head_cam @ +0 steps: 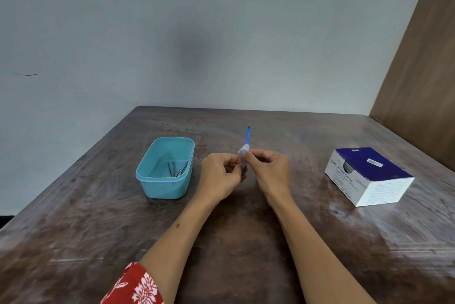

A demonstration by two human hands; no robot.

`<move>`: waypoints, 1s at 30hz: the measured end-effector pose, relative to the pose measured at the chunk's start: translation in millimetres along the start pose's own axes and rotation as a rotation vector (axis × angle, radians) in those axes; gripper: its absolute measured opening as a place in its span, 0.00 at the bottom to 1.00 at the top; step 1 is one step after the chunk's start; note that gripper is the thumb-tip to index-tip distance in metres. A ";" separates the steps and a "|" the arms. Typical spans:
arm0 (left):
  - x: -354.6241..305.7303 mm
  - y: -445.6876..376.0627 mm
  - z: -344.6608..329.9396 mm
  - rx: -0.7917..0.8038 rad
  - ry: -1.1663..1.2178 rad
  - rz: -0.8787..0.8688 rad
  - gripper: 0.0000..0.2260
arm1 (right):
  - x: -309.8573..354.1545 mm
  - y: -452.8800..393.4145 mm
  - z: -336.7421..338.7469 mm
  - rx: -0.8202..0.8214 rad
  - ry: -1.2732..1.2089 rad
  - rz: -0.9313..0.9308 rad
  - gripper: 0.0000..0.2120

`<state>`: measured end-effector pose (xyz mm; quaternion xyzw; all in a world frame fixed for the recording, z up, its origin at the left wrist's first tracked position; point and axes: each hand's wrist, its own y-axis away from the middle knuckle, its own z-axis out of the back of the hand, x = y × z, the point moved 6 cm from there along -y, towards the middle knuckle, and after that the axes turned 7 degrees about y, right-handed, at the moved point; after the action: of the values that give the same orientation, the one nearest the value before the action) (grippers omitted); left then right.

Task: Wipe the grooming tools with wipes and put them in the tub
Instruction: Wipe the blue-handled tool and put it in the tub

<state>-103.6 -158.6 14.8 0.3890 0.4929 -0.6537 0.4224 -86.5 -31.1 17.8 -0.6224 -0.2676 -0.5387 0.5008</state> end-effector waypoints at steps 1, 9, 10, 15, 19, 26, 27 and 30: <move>0.0 0.4 -1.4 0.004 0.004 0.001 0.09 | 0.6 -0.4 2.6 -0.032 -0.011 0.003 0.07; 1.0 0.6 0.9 -0.034 -0.026 -0.026 0.07 | -0.2 2.9 -0.7 0.013 0.070 0.013 0.06; 0.8 1.0 0.5 -0.027 -0.022 -0.024 0.07 | 0.0 2.9 -0.2 0.003 0.085 0.020 0.07; -6.4 1.6 7.9 -0.137 -0.082 -0.127 0.10 | 2.7 2.8 1.4 -0.054 0.233 0.074 0.02; -7.7 -0.6 15.0 -0.219 0.133 -0.107 0.11 | 11.5 7.2 -2.6 -0.066 0.458 0.240 0.05; -1.4 -6.9 17.0 -0.219 0.290 -0.056 0.04 | 9.3 10.5 -6.1 0.009 0.561 0.323 0.02; -1.1 -7.3 18.1 -0.226 0.319 -0.052 0.04 | 5.2 10.1 -7.9 0.051 0.571 0.288 0.03; -4.0 -8.2 20.4 -0.244 0.397 -0.057 0.05 | -4.7 10.3 -12.1 0.143 0.622 0.213 0.06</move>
<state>-111.8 -176.5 25.4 0.4421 0.6524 -0.5116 0.3424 -83.7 -44.8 9.0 -0.4157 -0.0725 -0.6275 0.6544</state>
